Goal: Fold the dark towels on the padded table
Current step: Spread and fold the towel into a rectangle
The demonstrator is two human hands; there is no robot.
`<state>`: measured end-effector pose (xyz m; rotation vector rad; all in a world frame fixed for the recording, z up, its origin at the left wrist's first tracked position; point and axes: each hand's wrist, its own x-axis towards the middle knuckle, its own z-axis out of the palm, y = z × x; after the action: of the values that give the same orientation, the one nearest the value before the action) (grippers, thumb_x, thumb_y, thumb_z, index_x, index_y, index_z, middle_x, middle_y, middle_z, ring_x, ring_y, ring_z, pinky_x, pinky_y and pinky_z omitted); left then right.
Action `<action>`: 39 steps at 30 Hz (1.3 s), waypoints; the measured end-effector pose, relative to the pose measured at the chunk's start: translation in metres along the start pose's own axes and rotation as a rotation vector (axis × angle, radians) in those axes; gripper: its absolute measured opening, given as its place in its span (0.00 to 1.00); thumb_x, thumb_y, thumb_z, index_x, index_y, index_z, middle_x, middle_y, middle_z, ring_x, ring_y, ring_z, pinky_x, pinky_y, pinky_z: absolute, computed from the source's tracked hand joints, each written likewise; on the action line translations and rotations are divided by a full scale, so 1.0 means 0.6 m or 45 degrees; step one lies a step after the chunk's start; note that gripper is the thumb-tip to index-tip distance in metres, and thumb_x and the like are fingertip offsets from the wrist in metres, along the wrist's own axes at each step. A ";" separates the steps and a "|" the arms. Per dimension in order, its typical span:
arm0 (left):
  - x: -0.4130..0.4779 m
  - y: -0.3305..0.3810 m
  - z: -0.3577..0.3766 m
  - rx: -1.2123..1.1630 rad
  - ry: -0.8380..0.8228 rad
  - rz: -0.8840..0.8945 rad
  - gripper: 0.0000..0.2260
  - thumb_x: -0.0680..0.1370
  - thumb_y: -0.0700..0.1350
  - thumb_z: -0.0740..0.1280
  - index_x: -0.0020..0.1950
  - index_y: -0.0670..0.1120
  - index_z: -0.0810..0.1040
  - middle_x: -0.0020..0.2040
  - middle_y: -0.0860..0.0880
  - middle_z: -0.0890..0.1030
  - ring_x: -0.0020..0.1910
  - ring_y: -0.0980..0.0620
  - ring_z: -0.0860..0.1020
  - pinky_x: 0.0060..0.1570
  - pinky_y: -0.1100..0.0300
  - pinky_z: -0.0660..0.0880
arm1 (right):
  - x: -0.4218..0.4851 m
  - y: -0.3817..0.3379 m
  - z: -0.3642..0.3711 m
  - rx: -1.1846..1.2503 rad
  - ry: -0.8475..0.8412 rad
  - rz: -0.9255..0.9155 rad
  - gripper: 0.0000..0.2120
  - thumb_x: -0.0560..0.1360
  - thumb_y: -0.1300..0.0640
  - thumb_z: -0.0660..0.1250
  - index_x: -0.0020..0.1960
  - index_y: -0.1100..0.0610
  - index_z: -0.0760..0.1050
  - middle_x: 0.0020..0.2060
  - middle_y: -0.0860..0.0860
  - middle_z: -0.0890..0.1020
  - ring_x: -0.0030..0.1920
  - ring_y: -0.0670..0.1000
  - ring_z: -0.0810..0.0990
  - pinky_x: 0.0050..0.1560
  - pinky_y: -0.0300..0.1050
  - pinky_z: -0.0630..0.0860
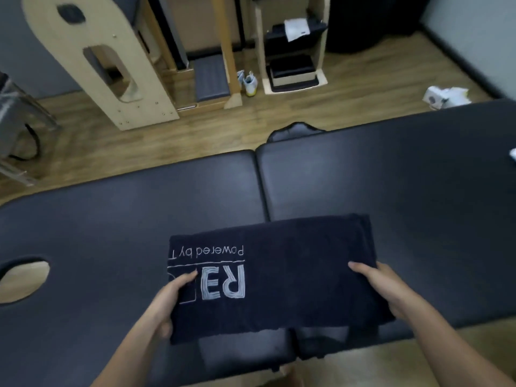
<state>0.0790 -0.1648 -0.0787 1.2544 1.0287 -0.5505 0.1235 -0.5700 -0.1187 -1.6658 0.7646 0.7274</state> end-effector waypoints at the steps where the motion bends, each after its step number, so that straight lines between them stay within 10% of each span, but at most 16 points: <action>1: -0.013 -0.001 0.012 0.049 0.010 0.032 0.16 0.73 0.50 0.72 0.58 0.43 0.83 0.51 0.39 0.85 0.49 0.39 0.84 0.49 0.46 0.81 | -0.017 0.026 -0.008 0.080 -0.012 0.012 0.19 0.76 0.50 0.71 0.64 0.54 0.75 0.52 0.52 0.82 0.51 0.56 0.82 0.48 0.49 0.78; 11: -0.167 -0.015 0.323 0.637 -0.318 0.616 0.15 0.72 0.43 0.75 0.58 0.46 0.79 0.49 0.43 0.86 0.45 0.44 0.84 0.48 0.48 0.82 | -0.280 0.270 -0.189 0.696 0.625 -0.119 0.13 0.77 0.54 0.69 0.60 0.51 0.72 0.53 0.51 0.80 0.51 0.55 0.79 0.54 0.51 0.75; 19: -0.297 -0.265 0.574 1.358 -0.937 0.678 0.37 0.68 0.42 0.79 0.69 0.58 0.61 0.54 0.44 0.82 0.47 0.42 0.84 0.45 0.46 0.81 | -0.559 0.608 -0.249 1.110 1.154 0.148 0.10 0.76 0.57 0.65 0.56 0.53 0.73 0.49 0.52 0.81 0.47 0.57 0.81 0.42 0.50 0.76; 24: -0.350 -0.434 0.660 1.596 -1.232 0.691 0.31 0.72 0.38 0.75 0.68 0.54 0.64 0.55 0.48 0.79 0.48 0.48 0.81 0.38 0.56 0.78 | -0.642 0.755 -0.186 1.379 1.358 0.296 0.10 0.77 0.59 0.64 0.58 0.53 0.74 0.49 0.53 0.82 0.47 0.58 0.81 0.43 0.52 0.79; 39: -0.410 -0.546 1.038 2.099 -1.845 0.602 0.36 0.73 0.38 0.75 0.71 0.58 0.57 0.61 0.55 0.74 0.59 0.53 0.76 0.56 0.57 0.74 | -0.612 0.758 -0.343 1.593 1.850 0.407 0.12 0.77 0.63 0.64 0.59 0.53 0.74 0.49 0.50 0.83 0.49 0.55 0.82 0.52 0.56 0.79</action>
<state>-0.1023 -0.8869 -0.0466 1.7025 -1.2401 -1.6610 -0.4434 -0.8112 -0.0502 -0.6182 1.9394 -0.8883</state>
